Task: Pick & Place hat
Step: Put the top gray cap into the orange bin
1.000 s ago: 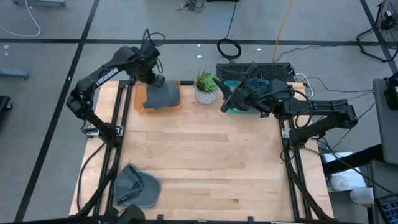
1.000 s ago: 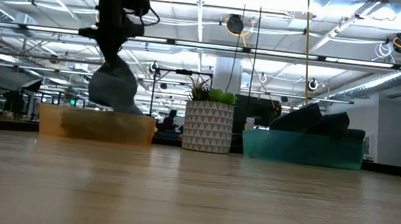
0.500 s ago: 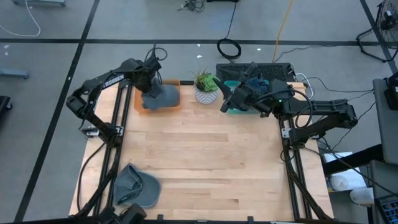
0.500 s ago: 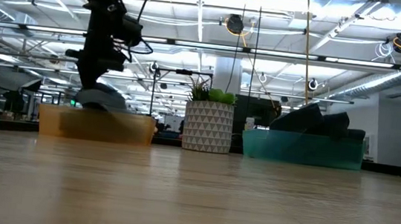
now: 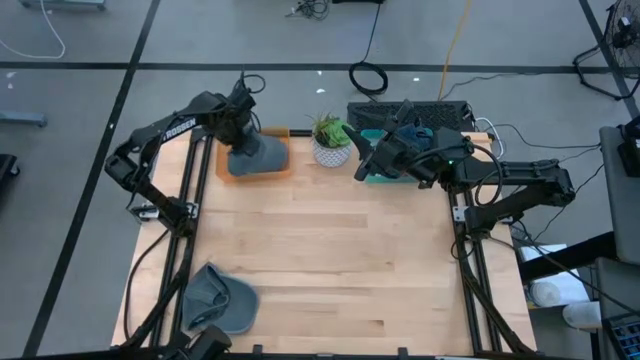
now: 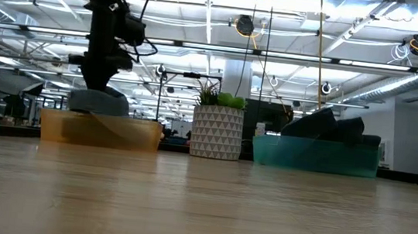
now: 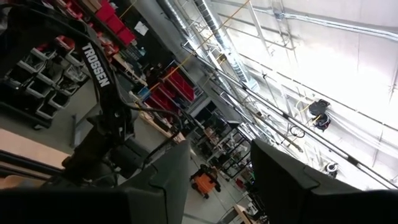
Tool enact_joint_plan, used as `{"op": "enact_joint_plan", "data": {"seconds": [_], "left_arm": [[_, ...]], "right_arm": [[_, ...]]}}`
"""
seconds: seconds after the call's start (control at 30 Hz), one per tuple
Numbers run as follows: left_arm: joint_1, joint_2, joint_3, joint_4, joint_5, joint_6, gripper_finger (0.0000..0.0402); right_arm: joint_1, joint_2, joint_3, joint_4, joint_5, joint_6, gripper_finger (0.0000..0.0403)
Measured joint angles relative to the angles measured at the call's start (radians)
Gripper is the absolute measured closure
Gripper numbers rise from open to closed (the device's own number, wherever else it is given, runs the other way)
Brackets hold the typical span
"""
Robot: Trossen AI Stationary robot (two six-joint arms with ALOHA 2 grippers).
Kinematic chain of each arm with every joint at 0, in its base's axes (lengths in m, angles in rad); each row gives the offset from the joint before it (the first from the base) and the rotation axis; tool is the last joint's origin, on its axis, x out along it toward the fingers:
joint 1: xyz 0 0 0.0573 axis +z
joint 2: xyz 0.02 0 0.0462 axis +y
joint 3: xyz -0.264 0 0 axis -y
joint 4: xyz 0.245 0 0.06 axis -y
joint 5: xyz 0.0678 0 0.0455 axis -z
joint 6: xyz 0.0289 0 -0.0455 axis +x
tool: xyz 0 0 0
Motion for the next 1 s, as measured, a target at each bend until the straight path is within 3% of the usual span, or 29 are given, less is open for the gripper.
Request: {"op": "enact_joint_plan", "data": {"seconds": [0.33,0.4,0.53,0.7,0.87,1.0], "left_arm": [[-0.004,-0.137,0.0,0.013,-0.132,-0.073,0.012],[-0.006,-0.18,0.0,0.044,-0.103,-0.097,0.0092],[-0.034,-0.244,0.0,0.163,0.05,-0.108,0.0048],[-0.088,-0.234,0.001,0.269,0.087,-0.171,0.0022],[-0.127,-0.163,0.001,0.282,0.006,-0.21,0.0032],[-0.134,-0.107,0.001,0.283,0.0,-0.262,0.0042]], "right_arm": [[0.0,0.0,0.0,-0.005,0.0,0.045,0.0245],[0.0,0.0,0.0,-0.005,0.0,0.046,0.0245],[0.0,0.0,0.0,-0.005,0.0,0.045,0.0245],[0.0,0.0,0.0,-0.012,0.0,0.068,0.0245],[0.0,0.0,0.0,-0.016,-0.001,0.068,0.0245],[0.0,0.0,0.0,-0.017,-0.001,0.068,0.0245]]}}
